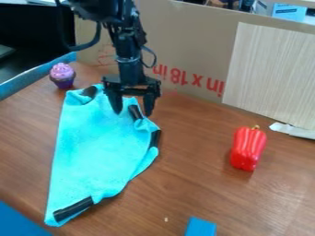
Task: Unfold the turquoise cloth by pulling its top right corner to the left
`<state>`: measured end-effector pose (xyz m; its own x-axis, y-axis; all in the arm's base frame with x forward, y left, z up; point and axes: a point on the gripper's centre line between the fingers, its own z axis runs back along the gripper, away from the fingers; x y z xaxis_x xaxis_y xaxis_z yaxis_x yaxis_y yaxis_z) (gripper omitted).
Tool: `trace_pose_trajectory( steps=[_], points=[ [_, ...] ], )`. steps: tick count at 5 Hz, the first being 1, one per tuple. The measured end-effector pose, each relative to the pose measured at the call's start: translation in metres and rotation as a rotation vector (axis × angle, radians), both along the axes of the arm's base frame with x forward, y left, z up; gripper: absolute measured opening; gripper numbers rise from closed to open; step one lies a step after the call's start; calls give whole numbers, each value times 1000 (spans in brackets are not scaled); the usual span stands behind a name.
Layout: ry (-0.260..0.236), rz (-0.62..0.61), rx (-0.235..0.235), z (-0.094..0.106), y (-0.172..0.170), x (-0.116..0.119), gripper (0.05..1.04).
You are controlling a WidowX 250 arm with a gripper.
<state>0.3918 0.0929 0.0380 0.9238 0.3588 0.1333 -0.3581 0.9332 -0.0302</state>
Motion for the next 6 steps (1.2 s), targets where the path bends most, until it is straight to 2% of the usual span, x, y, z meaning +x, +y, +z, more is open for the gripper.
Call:
trace_pose_trajectory(
  steps=[1, 2, 3, 4, 5, 6],
  points=[
    [11, -1, 11, -7, 2, -1, 721],
    [11, -4, 11, -11, 2, -3, 428],
    [11, -17, -20, -10, 2, -4, 218],
    [-14, -53, -76, 8, 5, -10, 96],
    [-51, -60, -113, 25, 18, -19, 73],
    [-43, -15, -155, 32, 52, -40, 72]
  ],
)
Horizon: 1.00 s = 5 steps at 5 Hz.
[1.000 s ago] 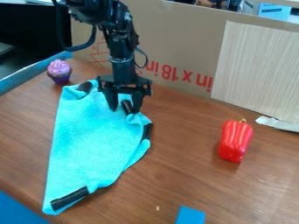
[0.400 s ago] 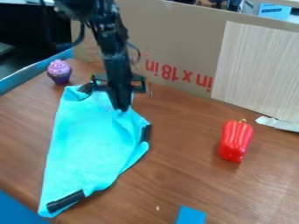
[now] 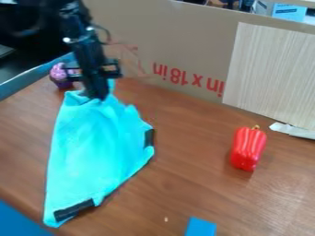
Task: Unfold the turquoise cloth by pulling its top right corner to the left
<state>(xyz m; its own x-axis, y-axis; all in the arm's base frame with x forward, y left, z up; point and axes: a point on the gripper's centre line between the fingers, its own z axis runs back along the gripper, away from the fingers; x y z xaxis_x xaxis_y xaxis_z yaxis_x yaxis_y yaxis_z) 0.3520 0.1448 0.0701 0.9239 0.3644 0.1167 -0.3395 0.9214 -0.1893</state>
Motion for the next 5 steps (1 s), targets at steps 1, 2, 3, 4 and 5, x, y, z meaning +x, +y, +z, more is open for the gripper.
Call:
trace_pose_trajectory(
  steps=[1, 2, 3, 4, 5],
  points=[
    [7, -9, -35, 9, 24, -15, 72],
    [13, -1, -58, 20, 61, -40, 72],
    [40, -45, -68, 23, 84, -59, 72],
    [62, -34, -33, 19, 116, -84, 71],
    [110, -31, -25, 1, 138, -104, 70]
  ],
)
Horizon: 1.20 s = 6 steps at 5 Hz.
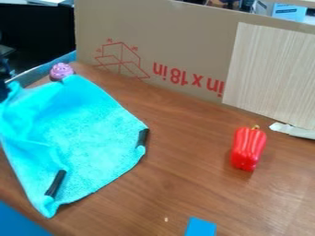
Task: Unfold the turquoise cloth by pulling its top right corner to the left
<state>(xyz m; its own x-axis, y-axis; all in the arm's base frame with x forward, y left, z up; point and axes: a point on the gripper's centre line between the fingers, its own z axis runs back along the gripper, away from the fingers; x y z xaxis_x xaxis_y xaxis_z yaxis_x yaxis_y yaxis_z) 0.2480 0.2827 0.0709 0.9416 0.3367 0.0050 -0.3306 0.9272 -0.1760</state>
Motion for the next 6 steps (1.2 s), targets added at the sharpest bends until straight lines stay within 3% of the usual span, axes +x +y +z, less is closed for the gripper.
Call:
trace_pose_trajectory(
  steps=[2, 3, 4, 5, 6],
  points=[
    [58, 5, -4, -17, 28, -19, 69],
    [34, -2, -15, -4, 37, -19, 69],
    [54, 47, -78, -4, 48, -23, 97],
    [92, 71, -27, -9, 54, -29, 253],
    [118, 16, 101, -5, 55, -35, 526]
  ],
)
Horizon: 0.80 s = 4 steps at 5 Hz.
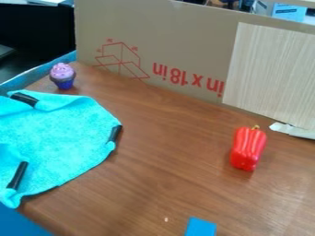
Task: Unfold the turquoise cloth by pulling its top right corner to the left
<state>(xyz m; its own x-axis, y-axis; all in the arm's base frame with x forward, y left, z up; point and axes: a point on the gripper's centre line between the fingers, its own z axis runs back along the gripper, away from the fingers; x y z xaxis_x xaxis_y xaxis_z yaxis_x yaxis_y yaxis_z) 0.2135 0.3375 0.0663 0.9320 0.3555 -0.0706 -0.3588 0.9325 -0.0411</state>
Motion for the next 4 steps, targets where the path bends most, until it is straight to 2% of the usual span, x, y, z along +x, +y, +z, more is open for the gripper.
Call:
trace_pose_trajectory(
  steps=[1, 2, 3, 4],
  points=[
    [-35, -68, 61, 14, -1, 5, 827],
    [-70, -156, 96, 25, -11, 8, 1000],
    [-137, -239, 57, 37, -40, 23, 1001],
    [-174, -321, 6, 34, -74, 40, 1001]
  ],
)
